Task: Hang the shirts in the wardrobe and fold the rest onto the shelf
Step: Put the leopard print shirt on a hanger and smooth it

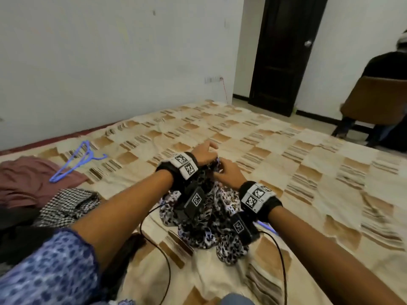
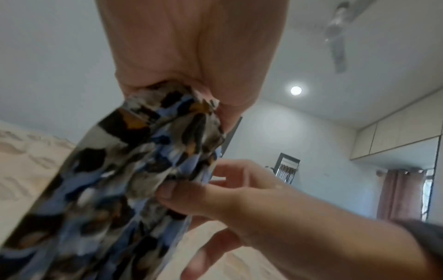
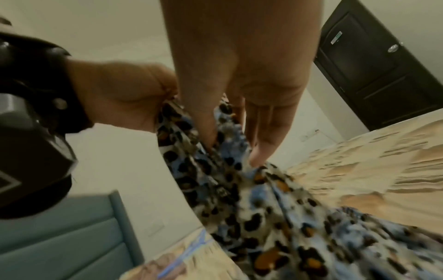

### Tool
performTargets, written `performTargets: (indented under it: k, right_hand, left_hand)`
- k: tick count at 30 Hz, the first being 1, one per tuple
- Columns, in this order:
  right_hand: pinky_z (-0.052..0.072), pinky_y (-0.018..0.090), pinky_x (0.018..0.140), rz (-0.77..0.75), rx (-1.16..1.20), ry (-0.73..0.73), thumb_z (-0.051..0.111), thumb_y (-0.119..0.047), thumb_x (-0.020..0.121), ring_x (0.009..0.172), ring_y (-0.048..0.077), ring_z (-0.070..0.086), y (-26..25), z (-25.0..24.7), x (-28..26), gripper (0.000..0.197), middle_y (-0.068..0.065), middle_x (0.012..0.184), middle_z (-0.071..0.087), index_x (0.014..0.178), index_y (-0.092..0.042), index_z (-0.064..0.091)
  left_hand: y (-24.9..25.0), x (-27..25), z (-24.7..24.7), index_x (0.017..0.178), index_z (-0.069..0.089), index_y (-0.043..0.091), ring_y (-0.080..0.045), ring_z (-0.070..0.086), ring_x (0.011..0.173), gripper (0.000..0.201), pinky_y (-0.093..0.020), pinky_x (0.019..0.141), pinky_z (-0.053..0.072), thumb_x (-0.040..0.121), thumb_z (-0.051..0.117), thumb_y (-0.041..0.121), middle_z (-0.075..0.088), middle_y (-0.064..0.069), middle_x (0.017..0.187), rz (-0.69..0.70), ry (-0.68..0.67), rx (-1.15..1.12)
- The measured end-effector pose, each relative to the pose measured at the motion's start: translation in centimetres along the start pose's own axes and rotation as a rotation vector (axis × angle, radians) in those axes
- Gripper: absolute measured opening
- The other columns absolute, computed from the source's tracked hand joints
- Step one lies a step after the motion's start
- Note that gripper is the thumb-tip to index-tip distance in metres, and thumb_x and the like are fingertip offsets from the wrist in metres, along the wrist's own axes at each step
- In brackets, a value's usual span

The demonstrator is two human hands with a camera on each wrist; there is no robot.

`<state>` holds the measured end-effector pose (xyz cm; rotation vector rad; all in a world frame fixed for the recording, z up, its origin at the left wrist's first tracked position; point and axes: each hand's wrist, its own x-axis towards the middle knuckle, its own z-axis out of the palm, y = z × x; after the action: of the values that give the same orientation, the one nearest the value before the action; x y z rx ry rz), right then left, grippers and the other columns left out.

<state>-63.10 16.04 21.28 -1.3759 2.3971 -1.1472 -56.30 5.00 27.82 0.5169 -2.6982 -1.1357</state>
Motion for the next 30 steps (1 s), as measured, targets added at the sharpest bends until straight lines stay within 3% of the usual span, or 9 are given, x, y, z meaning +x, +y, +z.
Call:
performTargets:
  k: [3, 5, 7, 12, 19, 22, 26, 28, 30]
  right_hand:
    - [0.045, 0.034, 0.07, 0.028, -0.143, 0.093, 0.062, -0.018, 0.08, 0.089, 0.031, 0.06, -4.1, -1.7, 0.7, 0.028, 0.013, 0.099, 0.065, 0.106, -0.01, 0.061]
    - [0.044, 0.033, 0.066, 0.07, -0.278, 0.127, 0.06, -0.022, 0.08, 0.085, 0.03, 0.058, -5.7, -2.5, 0.3, 0.027, 0.011, 0.096, 0.063, 0.105, -0.011, 0.059]
    - [0.04, 0.032, 0.061, 0.128, -0.376, 0.102, 0.058, -0.025, 0.083, 0.082, 0.031, 0.059, -6.2, -2.8, -0.6, 0.025, 0.015, 0.093, 0.064, 0.1, -0.007, 0.06]
    - [0.035, 0.027, 0.056, 0.244, -0.328, 0.074, 0.059, -0.022, 0.087, 0.069, 0.027, 0.058, -5.4, -4.1, -2.2, 0.022, 0.015, 0.077, 0.061, 0.087, -0.001, 0.064]
    - [0.036, 0.031, 0.067, 0.27, -0.428, 0.399, 0.047, -0.019, 0.094, 0.093, 0.032, 0.057, -9.1, -8.9, -2.3, 0.011, 0.015, 0.094, 0.056, 0.092, -0.009, 0.049]
    - [0.04, 0.035, 0.075, 0.295, -0.366, 0.568, 0.043, -0.011, 0.094, 0.103, 0.034, 0.054, -9.4, -10.0, -2.0, 0.019, 0.017, 0.11, 0.057, 0.108, -0.004, 0.054]
    - [0.037, 0.029, 0.069, 0.276, -0.154, 0.567, 0.041, -0.002, 0.092, 0.096, 0.034, 0.058, -7.9, -11.2, -1.9, 0.023, 0.02, 0.101, 0.064, 0.092, 0.002, 0.064]
    - [0.046, 0.033, 0.068, 0.182, 0.067, 0.52, 0.042, -0.002, 0.092, 0.081, 0.032, 0.061, -7.5, -11.4, -1.9, 0.019, 0.021, 0.091, 0.066, 0.085, -0.003, 0.059]
    - [0.049, 0.03, 0.058, 0.148, 0.214, 0.313, 0.046, -0.003, 0.092, 0.063, 0.021, 0.059, -8.3, -10.6, -2.1, 0.007, 0.018, 0.082, 0.064, 0.091, -0.006, 0.052]
  left_hand:
    - [3.2, -3.0, -5.4, 0.116, 0.054, 0.007, -0.01, 0.055, 0.095, 0.036, -0.019, 0.072, 0.041, 0.082, 0.062, 0.001, 0.053, -0.003, 0.107, 0.118, 0.002, -0.034]
    - [4.7, -4.9, -8.5, 0.104, 0.064, 0.007, -0.005, 0.057, 0.08, 0.033, -0.01, 0.061, 0.044, 0.077, 0.058, -0.01, 0.059, -0.005, 0.095, 0.192, 0.105, -0.019]
    - [5.7, -6.6, -11.2, 0.095, 0.069, 0.01, -0.002, 0.058, 0.077, 0.03, -0.009, 0.064, 0.043, 0.076, 0.057, -0.01, 0.065, -0.009, 0.093, 0.22, 0.248, -0.003]
    - [5.7, -10.1, -16.5, 0.097, 0.071, 0.007, -0.02, 0.061, 0.102, 0.018, -0.018, 0.083, 0.041, 0.08, 0.069, 0.004, 0.069, -0.011, 0.104, 0.213, 0.441, 0.091]
    - [3.5, -12.7, -18.2, 0.099, 0.071, 0.002, -0.029, 0.061, 0.102, 0.022, -0.023, 0.078, 0.037, 0.086, 0.066, 0.019, 0.069, -0.018, 0.103, 0.126, 0.583, 0.21]
    - [4.3, -13.3, -19.0, 0.098, 0.072, 0.002, -0.029, 0.06, 0.104, 0.021, -0.025, 0.081, 0.04, 0.089, 0.063, 0.018, 0.069, -0.017, 0.104, 0.152, 0.682, 0.172]
    - [5.1, -14.1, -21.2, 0.099, 0.071, 0.001, -0.029, 0.06, 0.105, 0.02, -0.024, 0.083, 0.039, 0.088, 0.063, 0.016, 0.069, -0.019, 0.104, 0.182, 0.684, 0.174]
    - [4.8, -14.4, -21.9, 0.099, 0.071, 0.001, -0.028, 0.061, 0.104, 0.019, -0.025, 0.085, 0.04, 0.087, 0.064, 0.015, 0.069, -0.018, 0.104, 0.18, 0.676, 0.185]
    - [4.4, -14.5, -21.9, 0.098, 0.072, 0.001, -0.028, 0.061, 0.104, 0.019, -0.026, 0.088, 0.041, 0.087, 0.064, 0.014, 0.069, -0.017, 0.103, 0.177, 0.679, 0.202]
